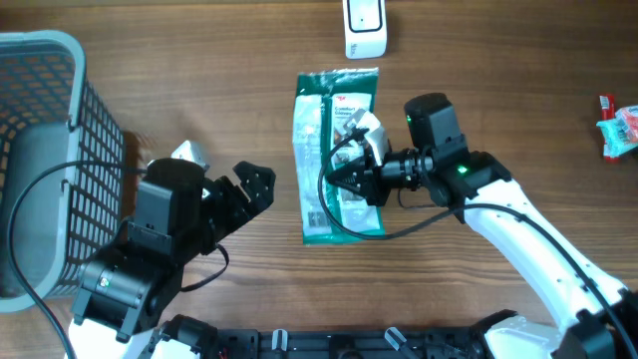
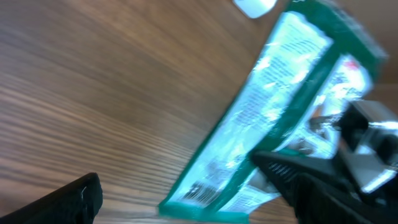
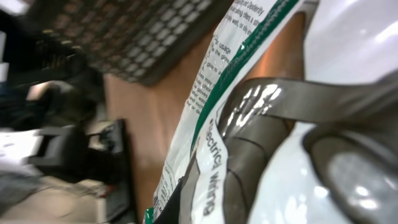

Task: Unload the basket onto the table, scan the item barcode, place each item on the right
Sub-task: 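Hold the 3M pouch up to the white scanner with the right gripper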

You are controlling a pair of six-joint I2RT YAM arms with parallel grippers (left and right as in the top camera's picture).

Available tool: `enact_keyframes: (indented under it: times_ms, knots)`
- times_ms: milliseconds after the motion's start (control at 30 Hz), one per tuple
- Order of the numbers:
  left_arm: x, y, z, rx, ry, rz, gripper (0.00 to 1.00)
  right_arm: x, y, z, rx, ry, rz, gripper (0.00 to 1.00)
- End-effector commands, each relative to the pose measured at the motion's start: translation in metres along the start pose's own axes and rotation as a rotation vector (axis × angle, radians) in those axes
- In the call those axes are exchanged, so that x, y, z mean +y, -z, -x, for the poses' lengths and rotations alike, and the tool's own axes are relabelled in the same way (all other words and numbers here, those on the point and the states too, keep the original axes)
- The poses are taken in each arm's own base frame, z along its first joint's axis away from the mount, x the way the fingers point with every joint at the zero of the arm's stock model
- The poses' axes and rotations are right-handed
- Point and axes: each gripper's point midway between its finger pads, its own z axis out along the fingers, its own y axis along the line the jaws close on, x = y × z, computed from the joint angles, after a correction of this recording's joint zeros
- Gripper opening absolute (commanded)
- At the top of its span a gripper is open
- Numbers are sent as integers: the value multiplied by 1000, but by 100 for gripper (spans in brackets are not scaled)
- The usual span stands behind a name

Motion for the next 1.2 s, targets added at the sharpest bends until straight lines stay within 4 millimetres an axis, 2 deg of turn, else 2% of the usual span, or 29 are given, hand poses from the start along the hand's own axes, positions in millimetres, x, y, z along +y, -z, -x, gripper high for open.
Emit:
enact_keyframes:
  times_ms: [0,133,233,333,433,500,600,667,733,867,900,1033,1167]
  knots:
    - [16,1,3,-25,-18,76,100,-28,28,39,-94,132,-291,5]
    - [29,2,-7,14,-10,128,100,-51,43,54,-117,270,-479,5]
    - [30,2,-8,17,-10,132,100,-62,52,69,-151,346,-570,5]
    - [30,2,-8,17,-10,132,100,-67,66,96,-237,432,-666,5]
    - [30,2,-8,17,-10,132,100,-59,78,128,-359,516,-696,5]
    - [30,2,-8,17,-10,132,100,-57,83,137,-365,619,-734,5]
    - [30,2,-8,17,-10,132,100,-71,99,152,-371,720,-897,5]
    - [30,2,-8,17,-10,132,100,-80,101,162,-373,795,-963,5]
    - [30,2,-8,16,-10,131,100,-92,94,167,-359,868,-1003,5]
    - [30,2,-8,16,-10,131,100,-131,80,173,-326,955,-1129,4]
    - [30,2,-8,17,-10,132,100,-146,73,175,-312,981,-1169,4]
    - [30,2,-8,17,-10,132,100,-185,40,183,-246,1084,-1202,4]
    - [30,2,-8,16,-10,131,100,-229,15,210,-174,1161,-1289,4]
